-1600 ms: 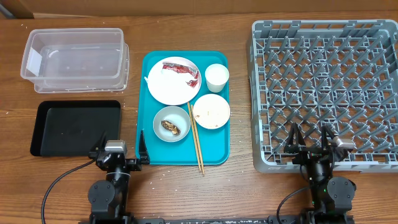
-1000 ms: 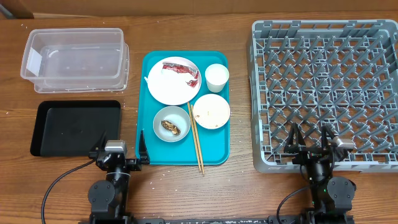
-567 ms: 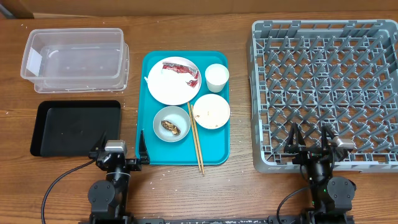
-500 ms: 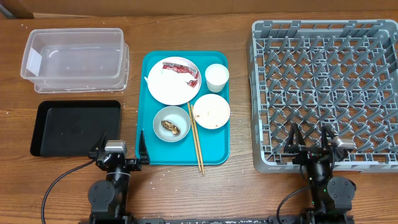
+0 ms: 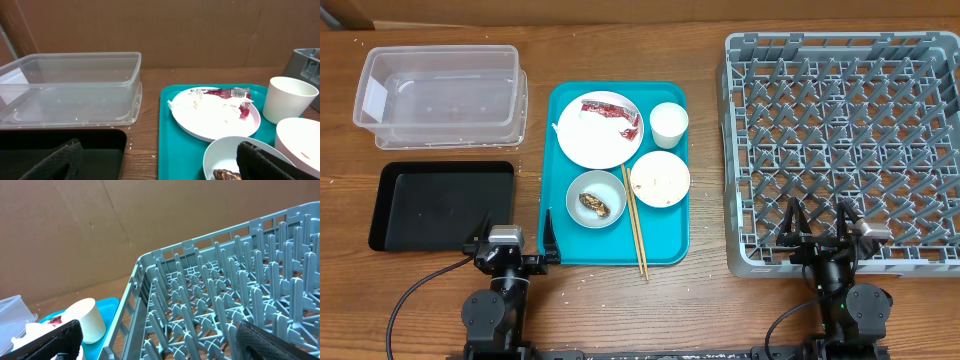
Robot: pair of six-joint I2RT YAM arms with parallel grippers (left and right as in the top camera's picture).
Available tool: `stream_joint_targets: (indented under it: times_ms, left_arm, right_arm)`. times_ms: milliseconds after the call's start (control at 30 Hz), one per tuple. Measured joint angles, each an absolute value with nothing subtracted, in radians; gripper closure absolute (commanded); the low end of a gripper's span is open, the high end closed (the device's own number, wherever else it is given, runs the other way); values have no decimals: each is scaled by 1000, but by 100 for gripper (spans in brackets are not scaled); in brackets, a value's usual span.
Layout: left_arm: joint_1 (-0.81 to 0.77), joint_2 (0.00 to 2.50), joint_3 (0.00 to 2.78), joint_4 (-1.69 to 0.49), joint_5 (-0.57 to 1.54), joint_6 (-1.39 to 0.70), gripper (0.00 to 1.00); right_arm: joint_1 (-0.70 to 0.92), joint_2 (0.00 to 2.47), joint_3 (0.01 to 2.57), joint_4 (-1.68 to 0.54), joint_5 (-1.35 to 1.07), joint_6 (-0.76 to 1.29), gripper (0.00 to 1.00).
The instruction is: Sort waste into correct bins and load items into the dishwasher
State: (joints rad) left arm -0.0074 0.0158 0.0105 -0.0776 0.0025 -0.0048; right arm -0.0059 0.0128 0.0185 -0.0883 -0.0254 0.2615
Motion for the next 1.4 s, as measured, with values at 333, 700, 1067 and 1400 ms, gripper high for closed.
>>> stream_joint_targets:
  times_ms: [333, 700, 1067, 1400]
  left_arm:
    - [-7, 16, 10, -78, 2, -5, 0]
    - [-7, 16, 27, -43, 75, -28, 0]
    - [-7, 334, 610, -338, 174, -30, 0]
    - [-9, 1006, 1327, -826, 220, -46, 0]
  right_arm:
    - [-6, 13, 19, -83, -37, 262, 0]
    - [-6, 13, 51, -59, -208, 261, 0]
    - [-6, 262, 601, -416, -263, 259, 0]
    - [-6, 756, 1128, -893, -265, 234, 0]
